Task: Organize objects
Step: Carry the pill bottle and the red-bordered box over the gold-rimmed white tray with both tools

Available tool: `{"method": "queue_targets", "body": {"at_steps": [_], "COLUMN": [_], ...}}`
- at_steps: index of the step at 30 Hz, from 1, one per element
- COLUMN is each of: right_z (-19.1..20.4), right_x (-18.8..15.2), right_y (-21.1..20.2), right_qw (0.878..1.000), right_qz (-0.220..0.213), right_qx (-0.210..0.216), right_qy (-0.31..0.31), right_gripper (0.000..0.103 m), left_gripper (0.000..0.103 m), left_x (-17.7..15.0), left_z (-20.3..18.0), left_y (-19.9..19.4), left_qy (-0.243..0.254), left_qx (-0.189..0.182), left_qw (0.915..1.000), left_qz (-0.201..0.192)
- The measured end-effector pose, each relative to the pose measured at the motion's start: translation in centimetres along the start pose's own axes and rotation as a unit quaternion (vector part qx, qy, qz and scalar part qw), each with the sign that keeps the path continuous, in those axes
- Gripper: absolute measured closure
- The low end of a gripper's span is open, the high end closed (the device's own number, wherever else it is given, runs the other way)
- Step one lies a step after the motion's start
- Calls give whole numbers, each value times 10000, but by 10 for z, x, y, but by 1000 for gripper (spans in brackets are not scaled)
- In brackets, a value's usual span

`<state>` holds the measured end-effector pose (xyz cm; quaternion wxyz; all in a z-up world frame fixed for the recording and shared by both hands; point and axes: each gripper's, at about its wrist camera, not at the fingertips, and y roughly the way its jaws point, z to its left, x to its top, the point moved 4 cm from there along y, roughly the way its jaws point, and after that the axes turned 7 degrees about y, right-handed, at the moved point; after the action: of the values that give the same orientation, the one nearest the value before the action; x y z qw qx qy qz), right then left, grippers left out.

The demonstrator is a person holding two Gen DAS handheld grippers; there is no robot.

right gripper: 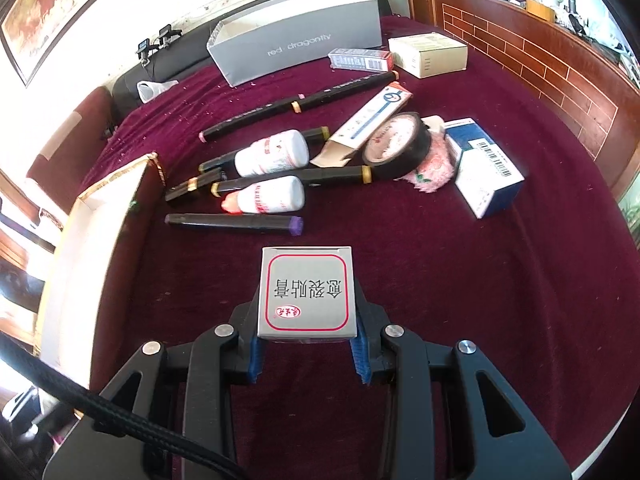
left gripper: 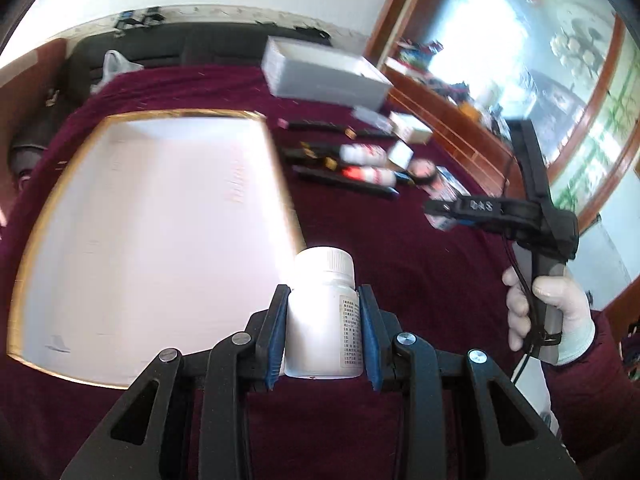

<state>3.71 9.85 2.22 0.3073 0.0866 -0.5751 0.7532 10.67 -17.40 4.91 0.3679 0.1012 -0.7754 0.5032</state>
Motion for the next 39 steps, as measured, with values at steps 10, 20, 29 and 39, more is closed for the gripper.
{"method": "queue_targets", "body": {"at_steps": [10,20,29,39], "right_z": [65,155,234,248], "right_x": [15,47,91,66], "right_y": [-13,-32,-49,43], "right_qw": [9989,9892,9720,9753], "right_qz": [-53,-46,60,766], "right_qx": [380,1209,2049,1542], "right_qy": [-286,-825,-1149,-1381], "right_gripper": [71,71,71,71], "left_gripper": [74,74,75,75], "left_x": [29,76,124,122], "left_z": [87,130,129,166], "left_y": [-39,-68,-64,21], "left_qy": [-495,-579,-292,-643], "left_qx": [125,156,426,606], "left_qw": [9977,9955,9951,9961], "left_qz": [-436,-732,-839,33]}}
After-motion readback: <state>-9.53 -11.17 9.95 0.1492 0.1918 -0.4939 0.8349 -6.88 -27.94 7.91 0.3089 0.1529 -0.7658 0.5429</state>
